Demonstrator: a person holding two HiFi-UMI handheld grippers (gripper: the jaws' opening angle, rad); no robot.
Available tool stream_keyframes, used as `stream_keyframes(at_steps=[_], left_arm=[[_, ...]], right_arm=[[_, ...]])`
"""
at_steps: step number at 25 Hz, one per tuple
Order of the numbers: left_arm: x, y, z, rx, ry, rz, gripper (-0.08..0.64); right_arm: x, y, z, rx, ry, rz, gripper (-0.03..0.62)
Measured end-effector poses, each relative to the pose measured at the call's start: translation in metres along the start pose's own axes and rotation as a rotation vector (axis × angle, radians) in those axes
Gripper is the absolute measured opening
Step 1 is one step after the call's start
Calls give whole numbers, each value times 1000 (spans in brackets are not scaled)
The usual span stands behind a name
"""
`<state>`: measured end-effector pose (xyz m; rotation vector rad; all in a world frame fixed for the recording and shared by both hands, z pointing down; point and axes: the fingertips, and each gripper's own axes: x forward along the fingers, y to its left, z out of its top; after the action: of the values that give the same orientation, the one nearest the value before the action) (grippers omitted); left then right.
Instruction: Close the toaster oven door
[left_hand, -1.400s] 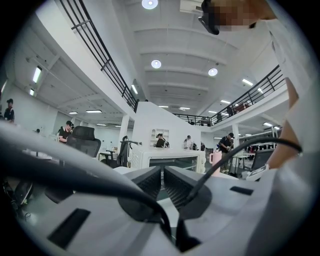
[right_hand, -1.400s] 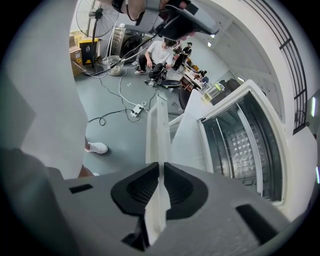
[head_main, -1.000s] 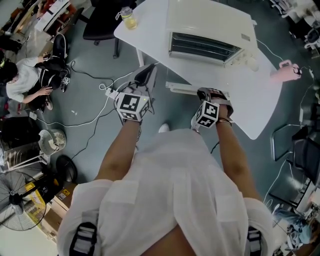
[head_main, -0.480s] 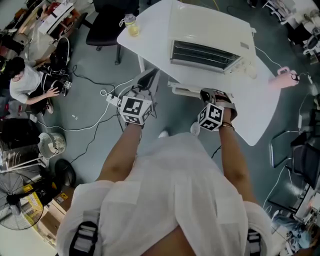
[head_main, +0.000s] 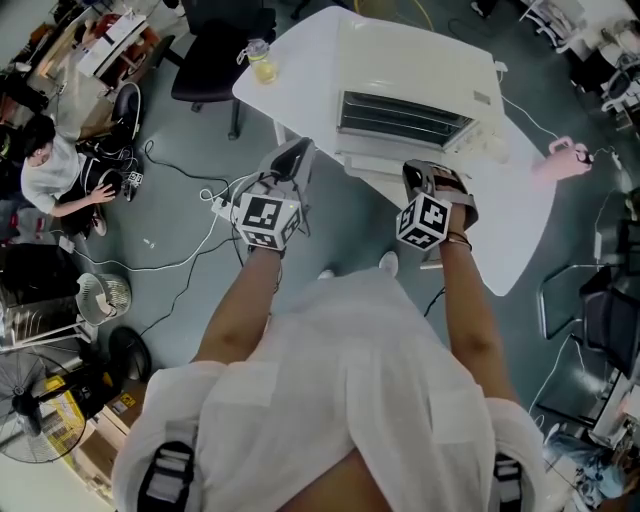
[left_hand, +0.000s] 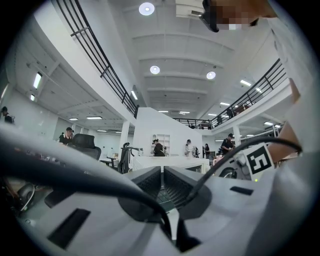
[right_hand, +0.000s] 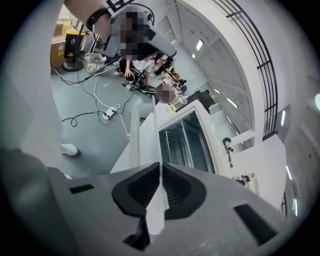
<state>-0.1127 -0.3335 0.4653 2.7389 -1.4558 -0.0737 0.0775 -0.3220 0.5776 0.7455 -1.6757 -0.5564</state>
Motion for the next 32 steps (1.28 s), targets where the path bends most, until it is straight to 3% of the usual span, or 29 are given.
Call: stream_keyframes(at_steps=[32], left_arm=[[26,25,10,19,1,29,18]], right_arm=[[30,-88,5,-85,6,-99,18]])
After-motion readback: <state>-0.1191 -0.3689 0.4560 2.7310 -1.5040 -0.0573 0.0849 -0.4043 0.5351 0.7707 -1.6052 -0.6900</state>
